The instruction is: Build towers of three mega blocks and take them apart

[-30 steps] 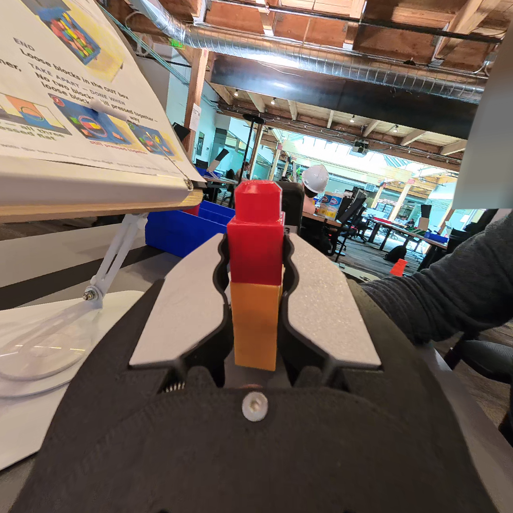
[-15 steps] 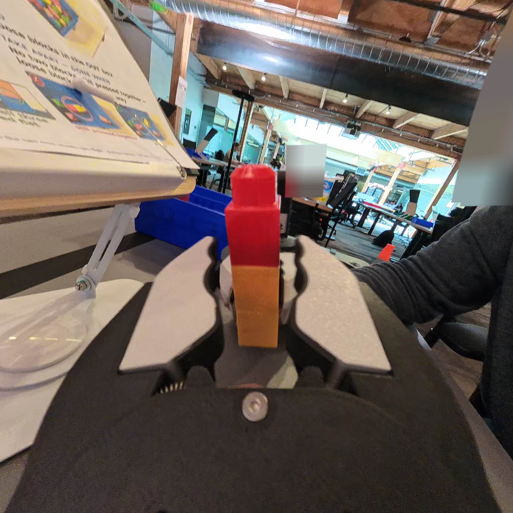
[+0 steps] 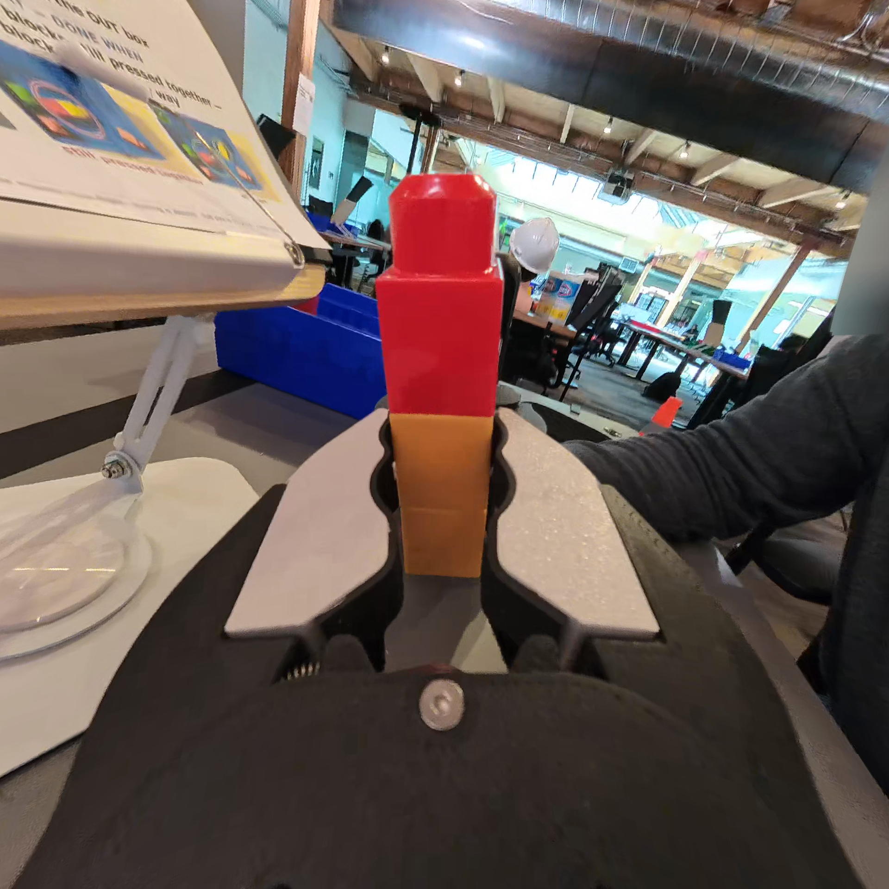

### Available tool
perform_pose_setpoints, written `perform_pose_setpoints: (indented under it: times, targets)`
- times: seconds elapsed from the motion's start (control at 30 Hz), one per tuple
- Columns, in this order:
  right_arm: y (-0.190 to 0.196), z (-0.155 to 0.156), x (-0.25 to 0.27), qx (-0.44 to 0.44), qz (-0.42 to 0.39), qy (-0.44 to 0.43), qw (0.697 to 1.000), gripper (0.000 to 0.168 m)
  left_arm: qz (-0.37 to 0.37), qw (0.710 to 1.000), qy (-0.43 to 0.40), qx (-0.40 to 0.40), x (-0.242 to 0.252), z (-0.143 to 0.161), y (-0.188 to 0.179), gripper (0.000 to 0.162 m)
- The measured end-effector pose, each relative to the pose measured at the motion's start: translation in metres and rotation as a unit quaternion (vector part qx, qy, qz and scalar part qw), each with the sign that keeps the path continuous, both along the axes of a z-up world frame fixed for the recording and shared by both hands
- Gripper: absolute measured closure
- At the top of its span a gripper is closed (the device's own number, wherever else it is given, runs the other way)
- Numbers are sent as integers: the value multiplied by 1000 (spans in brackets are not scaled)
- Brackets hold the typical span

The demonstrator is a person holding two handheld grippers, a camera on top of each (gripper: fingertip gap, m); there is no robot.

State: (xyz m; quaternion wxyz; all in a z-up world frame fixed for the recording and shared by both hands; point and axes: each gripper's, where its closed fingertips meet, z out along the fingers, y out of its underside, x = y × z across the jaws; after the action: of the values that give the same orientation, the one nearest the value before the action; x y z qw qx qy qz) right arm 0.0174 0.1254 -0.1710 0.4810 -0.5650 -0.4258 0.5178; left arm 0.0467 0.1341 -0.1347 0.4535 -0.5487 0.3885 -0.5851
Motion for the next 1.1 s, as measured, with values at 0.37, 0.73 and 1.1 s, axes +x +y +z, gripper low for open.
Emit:
perform_pose_setpoints:
  times: [0.37, 0.73, 1.1]
  targets:
    - [3, -1, 0, -4, -10, -4, 1000, 132, 23, 999, 10, 22, 0, -3, 2, 126]
    - [0, -1, 0, 2, -3, -5, 1000, 132, 8, 999, 23, 33, -1, -3, -2, 126]
    - [7, 17, 17, 19, -13, 19, 1000, 123, 12, 999, 35, 34, -2, -1, -1, 126]
